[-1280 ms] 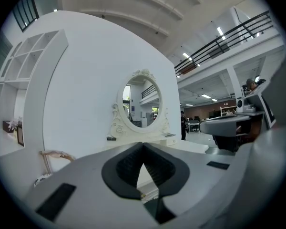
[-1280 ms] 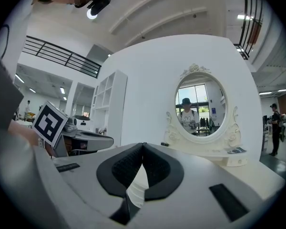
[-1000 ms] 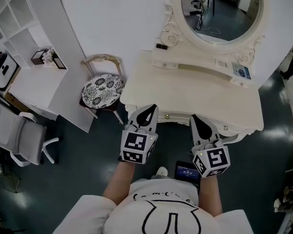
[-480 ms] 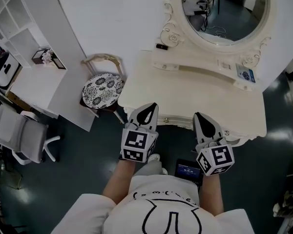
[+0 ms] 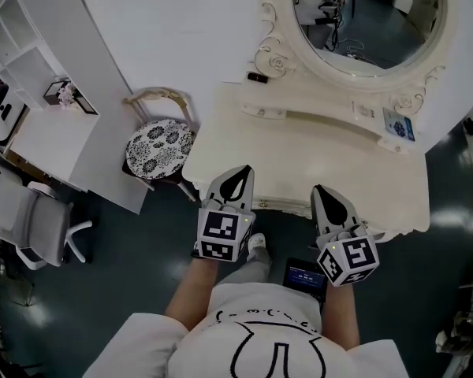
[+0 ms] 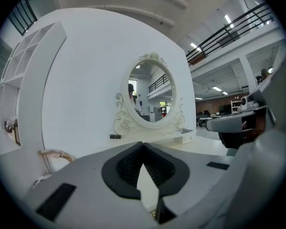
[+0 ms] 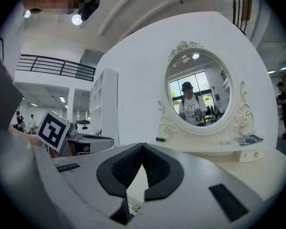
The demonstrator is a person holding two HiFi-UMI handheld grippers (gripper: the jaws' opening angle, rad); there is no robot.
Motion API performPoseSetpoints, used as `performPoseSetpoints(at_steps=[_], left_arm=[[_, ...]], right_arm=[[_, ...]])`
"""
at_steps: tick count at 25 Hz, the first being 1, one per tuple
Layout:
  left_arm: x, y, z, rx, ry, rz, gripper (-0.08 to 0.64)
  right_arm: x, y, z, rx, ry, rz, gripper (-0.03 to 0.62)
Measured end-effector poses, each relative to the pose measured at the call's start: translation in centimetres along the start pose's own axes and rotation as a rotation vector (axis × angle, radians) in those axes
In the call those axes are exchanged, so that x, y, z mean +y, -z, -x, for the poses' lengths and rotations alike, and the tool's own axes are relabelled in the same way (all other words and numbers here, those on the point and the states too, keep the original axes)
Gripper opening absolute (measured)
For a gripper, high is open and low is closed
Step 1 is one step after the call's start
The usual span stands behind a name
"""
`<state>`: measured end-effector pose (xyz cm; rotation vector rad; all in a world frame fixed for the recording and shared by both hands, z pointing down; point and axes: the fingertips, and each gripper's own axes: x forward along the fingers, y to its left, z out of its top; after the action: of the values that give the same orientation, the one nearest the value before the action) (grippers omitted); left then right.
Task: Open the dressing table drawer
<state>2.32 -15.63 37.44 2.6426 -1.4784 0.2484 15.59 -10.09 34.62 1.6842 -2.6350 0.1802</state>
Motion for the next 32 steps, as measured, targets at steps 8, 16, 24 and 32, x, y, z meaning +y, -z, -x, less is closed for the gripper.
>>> performPoseSetpoints(at_steps=[8,16,24,32], left_arm=[[2.3,-0.6,-5.8,0.002,-0.001,0.004,0.018],[4.3,-1.1,-11.7,0.003,0.017,0.029,0.018],[6.1,-1.4,-16.4,0.013,0.033,0.069,0.018],[7.6,-0.6,-19.1,0.032,0.031,0.075,0.017]], right_arm=[[-3.6,-0.4,-5.3,0.019,-0.010,0.015,0.017],[-7.4,-0.6,-9.9,0.043,-0.005,0.026,0.018],[-10.2,-0.9,-14.0,0.078,-0.003,0.033,0.018],[-12.1,-0.6,-16.4,0.082,0.020,0.040,0.018]])
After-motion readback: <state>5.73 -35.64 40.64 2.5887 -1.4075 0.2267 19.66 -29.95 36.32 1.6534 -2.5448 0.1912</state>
